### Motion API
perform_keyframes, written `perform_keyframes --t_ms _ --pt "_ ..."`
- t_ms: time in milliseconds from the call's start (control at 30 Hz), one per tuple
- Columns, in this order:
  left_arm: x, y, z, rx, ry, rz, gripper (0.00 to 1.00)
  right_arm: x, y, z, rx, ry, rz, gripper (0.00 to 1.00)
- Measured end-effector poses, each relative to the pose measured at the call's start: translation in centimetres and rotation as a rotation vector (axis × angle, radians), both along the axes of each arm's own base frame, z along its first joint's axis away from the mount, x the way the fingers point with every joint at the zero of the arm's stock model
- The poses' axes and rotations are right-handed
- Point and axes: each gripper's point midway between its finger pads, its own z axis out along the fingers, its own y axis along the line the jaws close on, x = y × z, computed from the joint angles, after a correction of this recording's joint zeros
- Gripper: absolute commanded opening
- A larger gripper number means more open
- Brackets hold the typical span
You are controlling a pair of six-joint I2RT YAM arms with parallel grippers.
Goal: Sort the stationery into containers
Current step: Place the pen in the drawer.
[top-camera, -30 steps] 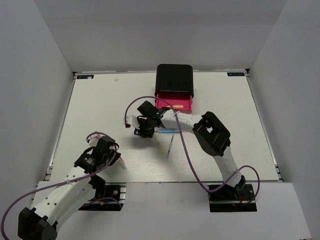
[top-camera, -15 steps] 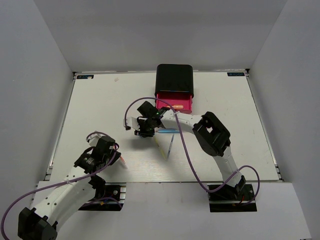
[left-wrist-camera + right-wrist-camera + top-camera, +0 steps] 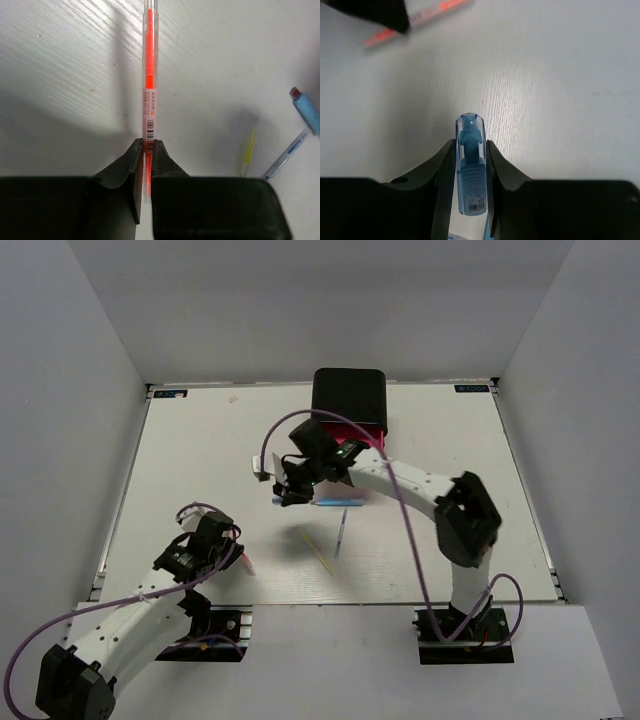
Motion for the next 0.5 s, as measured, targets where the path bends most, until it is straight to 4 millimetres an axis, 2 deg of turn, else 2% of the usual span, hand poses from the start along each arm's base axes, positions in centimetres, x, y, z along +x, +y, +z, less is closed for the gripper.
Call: perform_keyframes --t_ms 133,233,300,367,500 --pt "-0.3 0.0 -1.3 0.021 0.047 -0.010 0.22 -1.9 -0.6 8.9 0.181 -0.049 0.019 0.13" --pt "-0.6 0.0 -2.4 0.045 0.095 -0.018 0.27 -2.7 -1.5 13.7 0.279 -0.096 0.014 0.12" --pt "-0.7 0.0 -3.0 0.058 0.121 -0.022 0.29 -2.5 -2.2 15.2 0.310 -0.131 -0.010 0.12" --pt "-0.3 -0.2 -3.0 0.055 0.117 -0.024 0.32 -1.6 -2.7 15.4 0.312 -0.154 -0.045 0.12" --pt "0.3 -0.6 -2.9 0.046 0.101 -0.027 0.38 2.2 -5.1 13.7 0.252 -0.201 -0.174 0.12"
